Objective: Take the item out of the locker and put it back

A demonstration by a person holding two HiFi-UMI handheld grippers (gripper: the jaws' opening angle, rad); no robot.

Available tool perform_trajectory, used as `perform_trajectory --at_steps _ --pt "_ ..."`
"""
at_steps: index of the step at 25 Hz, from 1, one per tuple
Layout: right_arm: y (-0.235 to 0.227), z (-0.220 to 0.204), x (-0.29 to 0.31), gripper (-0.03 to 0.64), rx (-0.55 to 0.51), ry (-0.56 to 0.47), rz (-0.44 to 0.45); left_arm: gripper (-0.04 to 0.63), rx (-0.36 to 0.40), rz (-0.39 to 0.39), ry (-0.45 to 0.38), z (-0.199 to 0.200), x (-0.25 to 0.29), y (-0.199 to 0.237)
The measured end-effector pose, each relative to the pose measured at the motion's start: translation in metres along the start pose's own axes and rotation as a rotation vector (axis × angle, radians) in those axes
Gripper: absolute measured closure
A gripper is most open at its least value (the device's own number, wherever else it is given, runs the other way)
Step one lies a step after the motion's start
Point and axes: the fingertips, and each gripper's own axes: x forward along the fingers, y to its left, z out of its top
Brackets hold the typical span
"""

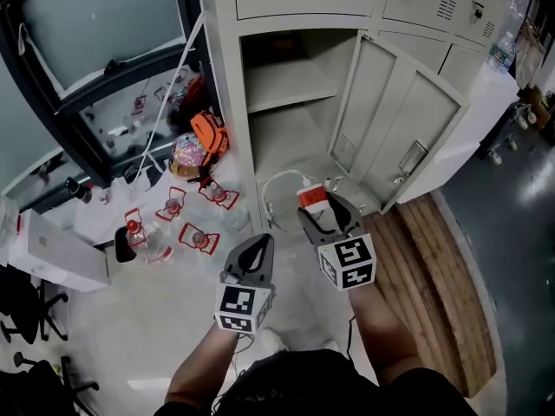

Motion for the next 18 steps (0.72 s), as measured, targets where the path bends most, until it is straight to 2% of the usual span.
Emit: perform_trajectory --at_steps 11,18 --pt "-0.007 0.016 0.03 0.347 -0.004 0.0 -0.061 0.592 0.0 -0.064 -0.004 0.005 0.012 0.019" --pt "-0.027 0.019 0.052 0.347 -0.004 0.006 -0.069 0.592 -0.004 -0.062 -0.007 0.01 0.031 0.024"
